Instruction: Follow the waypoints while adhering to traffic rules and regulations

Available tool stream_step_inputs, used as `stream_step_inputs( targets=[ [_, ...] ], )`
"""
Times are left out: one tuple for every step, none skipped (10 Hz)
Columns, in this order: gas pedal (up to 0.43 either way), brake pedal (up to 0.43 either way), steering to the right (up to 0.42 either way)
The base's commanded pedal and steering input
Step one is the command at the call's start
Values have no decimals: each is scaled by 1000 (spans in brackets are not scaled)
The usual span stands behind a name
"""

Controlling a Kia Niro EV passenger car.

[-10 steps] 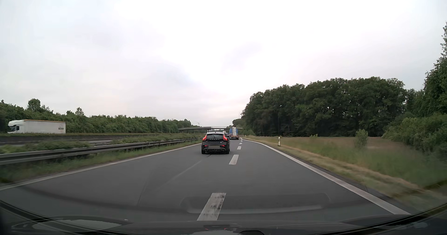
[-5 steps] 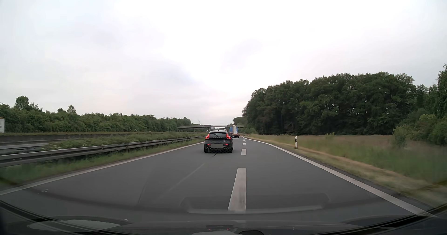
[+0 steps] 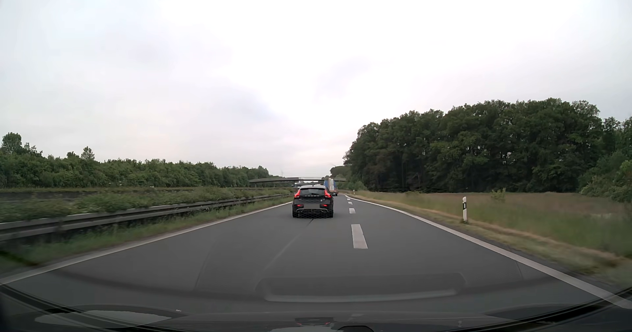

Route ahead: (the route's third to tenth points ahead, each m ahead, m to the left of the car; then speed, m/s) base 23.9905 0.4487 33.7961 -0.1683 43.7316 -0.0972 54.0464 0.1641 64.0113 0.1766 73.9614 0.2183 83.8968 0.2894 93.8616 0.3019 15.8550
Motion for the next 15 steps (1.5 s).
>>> stream_step_inputs(
  targets=[
    [0, 0, 0],
    [0, 0, 0],
    [0, 0, 0],
    [0, 0, 0],
    [0, 0, 0],
    [0, 0, 2],
    [8, 0, 2],
    [20, 0, 2],
    [28, 0, 1],
    [39, 0, 1],
    [39, 0, 1],
    [47, 0, 3],
    [59, 0, 6],
    [59, 0, 6],
    [59, 0, 6]
  ],
)
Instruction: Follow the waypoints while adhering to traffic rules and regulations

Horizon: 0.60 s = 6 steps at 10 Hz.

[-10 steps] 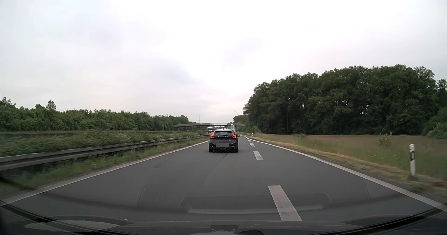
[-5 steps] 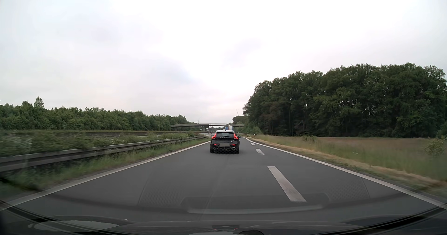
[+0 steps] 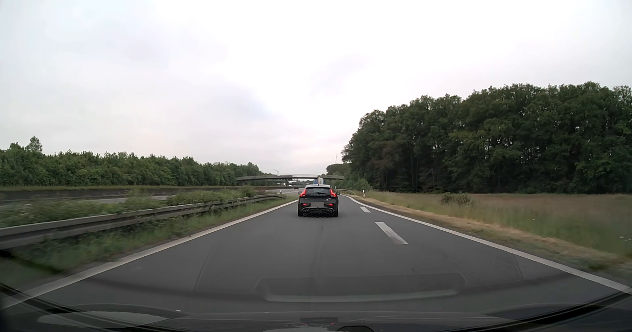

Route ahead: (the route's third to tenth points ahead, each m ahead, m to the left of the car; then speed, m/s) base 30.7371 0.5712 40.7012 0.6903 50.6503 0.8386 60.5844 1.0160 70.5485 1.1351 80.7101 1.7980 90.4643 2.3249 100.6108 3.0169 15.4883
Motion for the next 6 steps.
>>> stream_step_inputs(
  targets=[
    [67, 0, 3],
    [79, 0, -2],
    [79, 0, -2],
    [87, 0, -3],
    [98, 0, -2],
    [110, 0, -3]
  ],
)
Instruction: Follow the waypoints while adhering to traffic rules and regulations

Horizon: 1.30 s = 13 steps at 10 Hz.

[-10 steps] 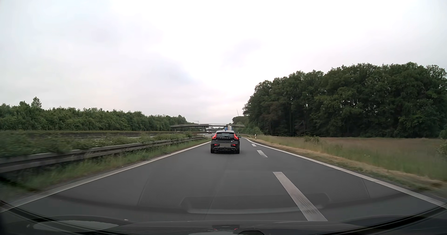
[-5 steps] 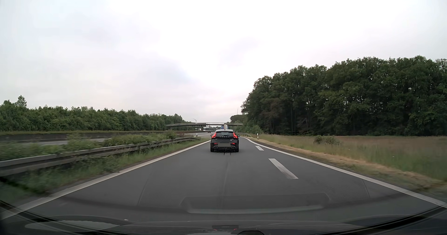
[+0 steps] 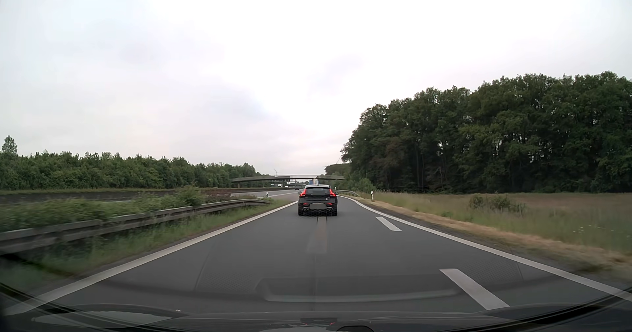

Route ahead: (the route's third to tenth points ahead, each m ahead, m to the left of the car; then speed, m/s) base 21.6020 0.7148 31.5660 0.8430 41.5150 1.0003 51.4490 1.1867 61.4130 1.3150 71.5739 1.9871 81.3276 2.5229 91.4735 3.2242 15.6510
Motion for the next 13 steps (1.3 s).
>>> stream_step_inputs(
  targets=[
    [130, 0, -3],
    [130, 0, -3],
    [138, 0, -3],
    [138, 0, -4],
    [138, 0, -5],
    [138, 0, -7],
    [150, 0, -8],
    [150, 0, -9],
    [150, 0, -9],
    [150, 0, -9],
    [157, 0, -10],
    [169, 0, -10],
    [189, 0, -10]
  ],
)
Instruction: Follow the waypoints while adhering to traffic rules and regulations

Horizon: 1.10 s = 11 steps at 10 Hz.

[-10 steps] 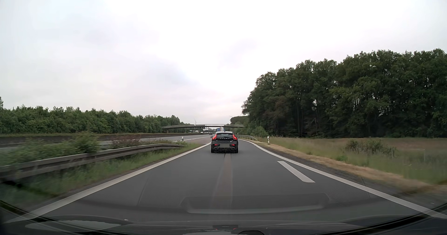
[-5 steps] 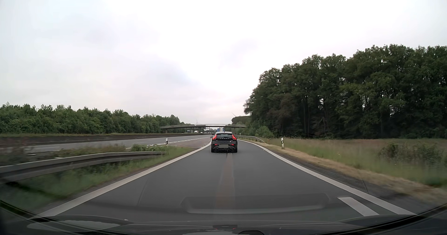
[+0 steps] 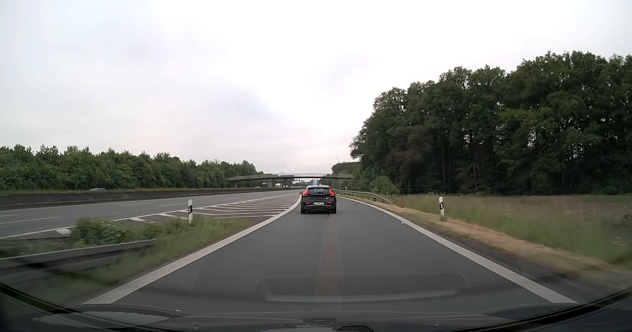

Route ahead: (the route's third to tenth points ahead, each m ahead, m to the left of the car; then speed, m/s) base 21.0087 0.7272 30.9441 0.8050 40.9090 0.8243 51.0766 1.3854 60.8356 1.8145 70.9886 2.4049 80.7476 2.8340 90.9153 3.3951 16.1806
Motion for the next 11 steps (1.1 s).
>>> stream_step_inputs(
  targets=[
    [189, 0, -10],
    [197, 0, -10],
    [197, 0, -11],
    [197, 0, -11],
    [197, 0, -11],
    [209, 0, -11],
    [240, 0, -11],
    [260, 0, -11],
    [268, 0, -11],
    [268, 0, -11],
    [280, 0, -10]
  ],
)
